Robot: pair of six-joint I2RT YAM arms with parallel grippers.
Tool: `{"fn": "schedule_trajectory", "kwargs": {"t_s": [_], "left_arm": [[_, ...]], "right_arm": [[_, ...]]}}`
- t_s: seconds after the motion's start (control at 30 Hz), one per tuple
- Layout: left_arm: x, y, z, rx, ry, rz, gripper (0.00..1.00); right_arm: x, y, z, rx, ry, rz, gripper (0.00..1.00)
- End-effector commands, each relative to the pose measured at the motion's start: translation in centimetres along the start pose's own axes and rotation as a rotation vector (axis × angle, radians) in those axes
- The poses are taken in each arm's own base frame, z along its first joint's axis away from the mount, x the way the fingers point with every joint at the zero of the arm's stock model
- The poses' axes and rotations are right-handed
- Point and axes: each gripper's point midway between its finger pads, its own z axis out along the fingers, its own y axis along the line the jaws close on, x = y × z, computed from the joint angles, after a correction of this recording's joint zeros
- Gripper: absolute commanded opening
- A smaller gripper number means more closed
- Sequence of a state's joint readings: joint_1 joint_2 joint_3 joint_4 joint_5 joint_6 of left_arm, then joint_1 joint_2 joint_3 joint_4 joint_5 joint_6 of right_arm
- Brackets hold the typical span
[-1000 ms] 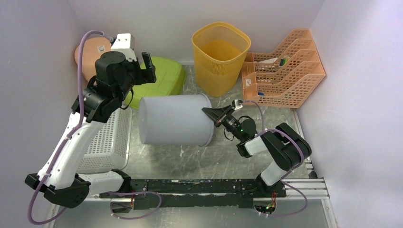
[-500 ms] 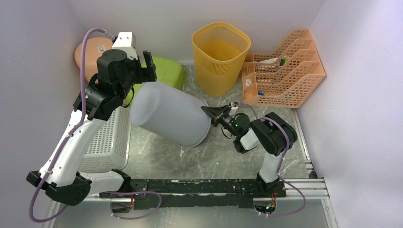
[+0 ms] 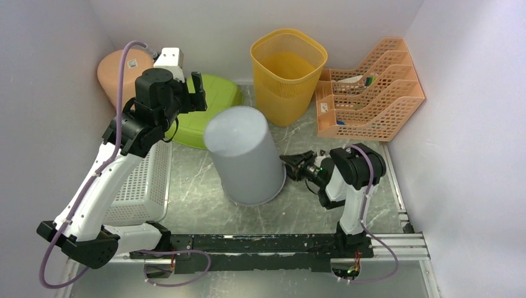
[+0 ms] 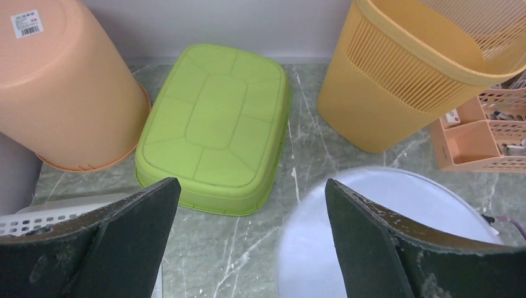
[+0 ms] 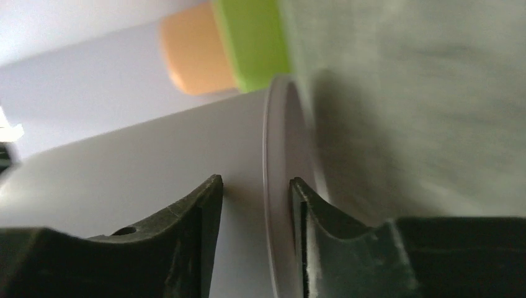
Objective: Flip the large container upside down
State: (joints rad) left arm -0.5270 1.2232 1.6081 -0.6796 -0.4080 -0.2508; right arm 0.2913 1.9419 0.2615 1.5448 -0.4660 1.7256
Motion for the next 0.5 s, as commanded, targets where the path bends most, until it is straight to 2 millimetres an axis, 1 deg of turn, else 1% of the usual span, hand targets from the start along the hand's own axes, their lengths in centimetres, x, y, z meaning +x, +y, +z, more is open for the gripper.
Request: {"fn": "schedule_trajectory", "kwargs": {"t_s": [0.0, 0.1, 0.27, 0.37, 0.47], "left_arm": [[0.2, 0.2, 0.0, -0.009, -0.013, 0.003, 1.0], [0.7, 0.1, 0.2, -0.004, -0.005, 0.005, 1.0], [1.3, -0.1, 0.7, 0.002, 0.013, 0.008, 1.0], [1.4, 0.0, 0.6, 0.001, 0.011, 0.009, 1.0], [1.6, 0.1, 0.6, -0.002, 0.013, 0.011, 1.0]], "right_arm": [[1.0, -0.3, -2.5, -0.093, 0.076, -0.254, 0.46], [-0.3, -0.8, -3.0, -0.077, 0.049, -0.252, 0.5], [-2.0, -0.9, -3.8, -0.066, 0.005, -0.241, 0.51], [-2.8, -0.7, -4.3, -0.068, -0.018, -0.241, 0.52], [-3.1, 0.0, -4.5, -0.085, -0.027, -0.243, 0.52]]}}
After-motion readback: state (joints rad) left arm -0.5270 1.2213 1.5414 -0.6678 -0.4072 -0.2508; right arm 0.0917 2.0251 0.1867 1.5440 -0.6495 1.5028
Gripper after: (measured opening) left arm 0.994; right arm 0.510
